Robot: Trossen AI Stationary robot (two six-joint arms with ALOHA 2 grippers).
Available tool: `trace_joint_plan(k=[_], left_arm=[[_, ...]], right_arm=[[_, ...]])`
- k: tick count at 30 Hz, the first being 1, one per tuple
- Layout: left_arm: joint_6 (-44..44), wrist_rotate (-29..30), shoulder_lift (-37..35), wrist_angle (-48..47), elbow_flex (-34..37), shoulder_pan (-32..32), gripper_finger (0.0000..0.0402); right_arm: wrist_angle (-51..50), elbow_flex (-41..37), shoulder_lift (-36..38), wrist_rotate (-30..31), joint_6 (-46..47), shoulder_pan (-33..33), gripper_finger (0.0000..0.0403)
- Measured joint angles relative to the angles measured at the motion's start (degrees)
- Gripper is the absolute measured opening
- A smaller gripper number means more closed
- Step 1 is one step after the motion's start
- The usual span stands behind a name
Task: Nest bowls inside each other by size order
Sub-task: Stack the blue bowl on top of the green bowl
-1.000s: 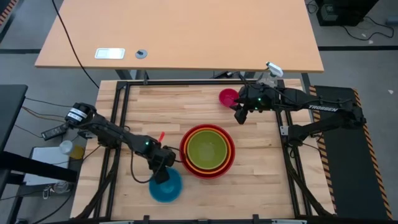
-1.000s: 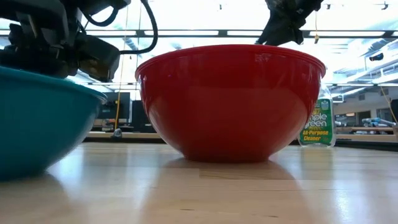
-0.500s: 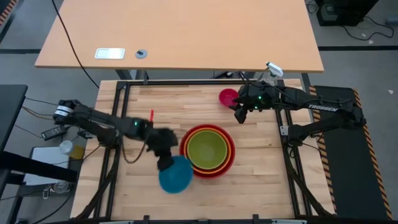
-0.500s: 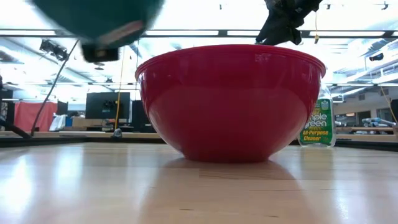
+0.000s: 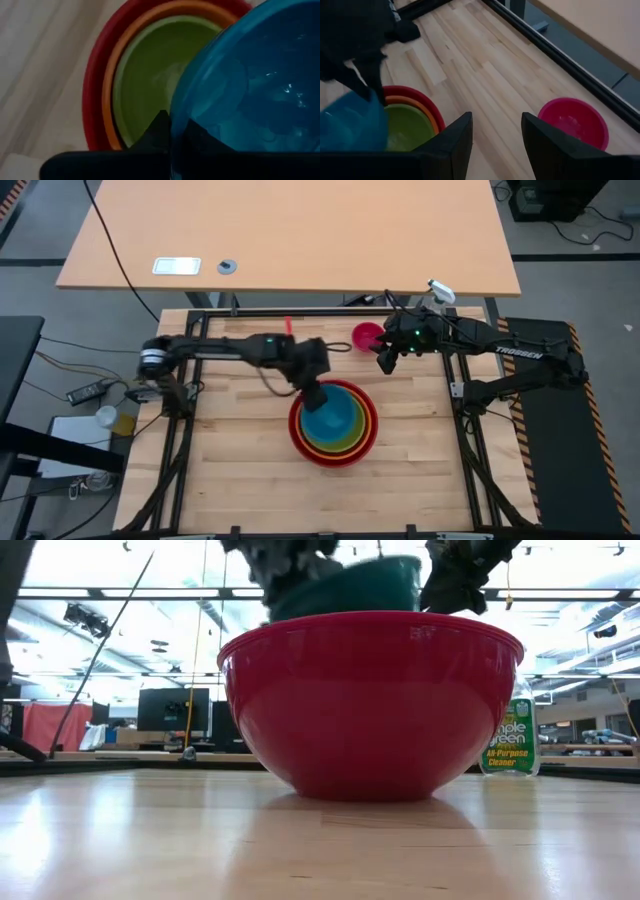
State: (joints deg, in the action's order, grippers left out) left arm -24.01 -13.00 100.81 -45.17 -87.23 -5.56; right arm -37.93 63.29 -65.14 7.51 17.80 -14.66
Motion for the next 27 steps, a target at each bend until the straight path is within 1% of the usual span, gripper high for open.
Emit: trace_joint_plan(k=[3, 7, 10, 13, 19, 22, 27], left_arm=[[1.9, -0.2, 5.4, -3.0, -3.0, -0.1, 0.0010], [1.9, -0.2, 10.3, -3.2, -4.3, 0.0, 0.0018], [1.3, 0.2, 11.9, -3.0, -4.4, 0.0, 0.0024], [1.2, 1.8, 12.7, -3.0, -4.4, 0.0, 0.0025], [1.5, 2.0, 13.4, -2.2, -4.4, 0.2, 0.0032], [1.2, 2.4, 13.4, -1.7, -4.4, 0.4, 0.0060], [0.8, 2.4, 13.3, -1.7, -4.5, 0.4, 0.0140]], right_arm=[[-2.2, 0.0, 0.0, -0.1, 1.2, 0.0, 0.0176], [-5.9, 0.0, 0.0, -0.1, 1.7, 0.0, 0.0176], [-7.2, 0.0, 0.0, -0.1, 1.7, 0.0, 0.0176], [-7.1, 0.0, 0.0, -0.1, 1.7, 0.0, 0.0176], [-6.7, 0.0, 0.0, -0.1, 1.7, 0.0, 0.0176], [-6.7, 0.0, 0.0, -0.1, 1.6, 0.0, 0.0176], [-6.6, 0.0, 0.0, 0.1, 1.6, 0.0, 0.0176]])
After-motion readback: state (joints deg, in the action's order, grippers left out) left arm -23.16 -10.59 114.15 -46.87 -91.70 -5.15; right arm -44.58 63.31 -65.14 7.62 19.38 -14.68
